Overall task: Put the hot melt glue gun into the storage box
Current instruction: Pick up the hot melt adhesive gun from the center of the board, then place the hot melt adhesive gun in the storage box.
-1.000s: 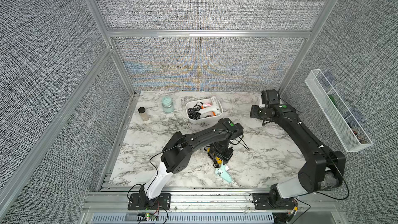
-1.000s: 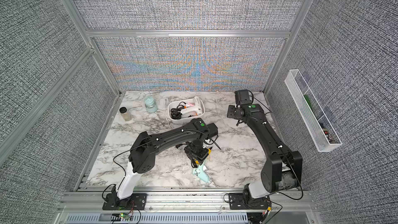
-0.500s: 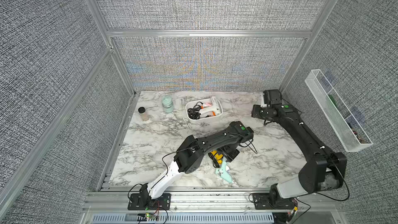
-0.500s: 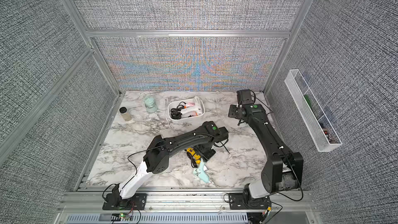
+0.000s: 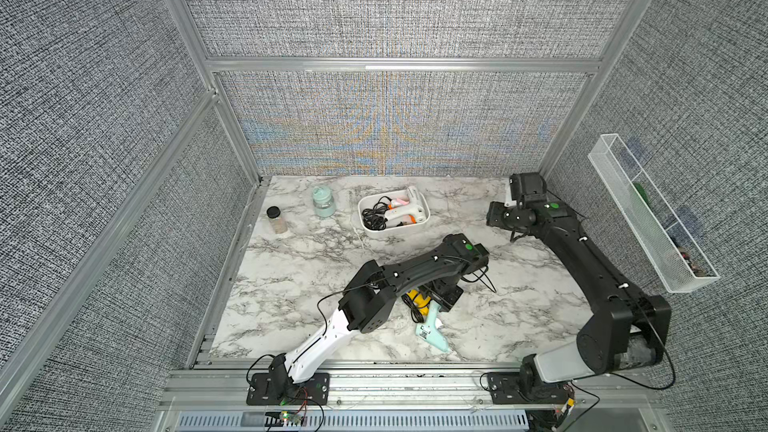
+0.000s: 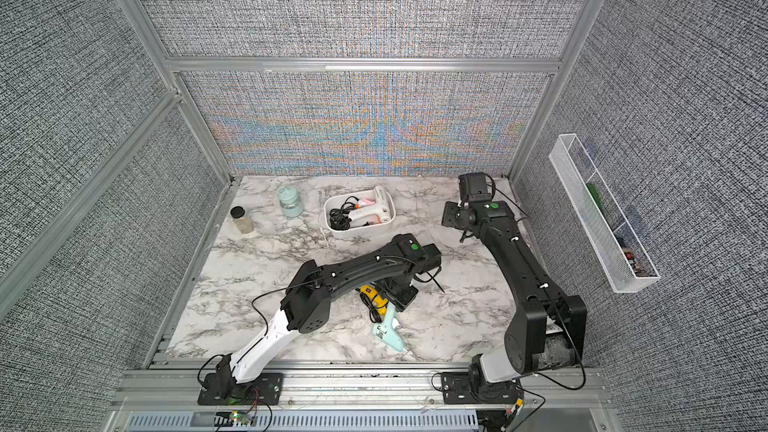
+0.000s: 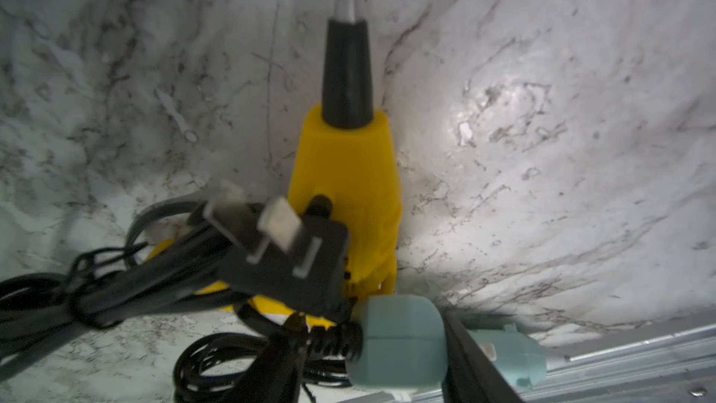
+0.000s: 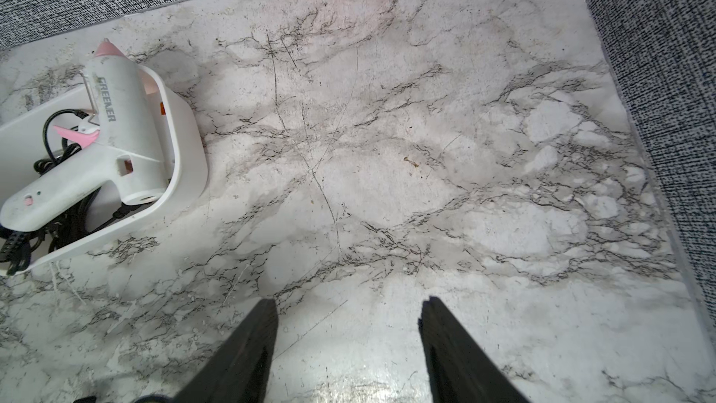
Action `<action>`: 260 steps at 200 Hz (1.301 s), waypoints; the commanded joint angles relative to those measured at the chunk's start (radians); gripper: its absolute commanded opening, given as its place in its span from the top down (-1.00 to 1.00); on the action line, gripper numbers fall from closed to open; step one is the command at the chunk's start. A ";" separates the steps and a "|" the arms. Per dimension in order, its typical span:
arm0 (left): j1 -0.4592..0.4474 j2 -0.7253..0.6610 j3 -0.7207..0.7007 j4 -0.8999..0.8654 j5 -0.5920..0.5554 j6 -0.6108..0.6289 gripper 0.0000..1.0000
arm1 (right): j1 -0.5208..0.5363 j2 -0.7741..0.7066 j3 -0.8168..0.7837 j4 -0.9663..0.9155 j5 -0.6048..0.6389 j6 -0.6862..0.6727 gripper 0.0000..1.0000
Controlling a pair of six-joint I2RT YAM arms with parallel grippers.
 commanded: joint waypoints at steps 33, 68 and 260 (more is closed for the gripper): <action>0.018 0.033 0.025 0.026 0.065 -0.021 0.48 | -0.013 -0.029 -0.013 -0.003 0.000 -0.019 -0.29; 0.037 -0.032 0.031 -0.038 -0.060 -0.029 0.71 | -0.026 -0.035 -0.016 -0.002 -0.004 -0.019 -0.29; 0.662 -0.515 -0.237 0.866 0.245 -0.755 0.76 | -0.011 -0.004 -0.045 0.056 -0.083 0.038 -0.28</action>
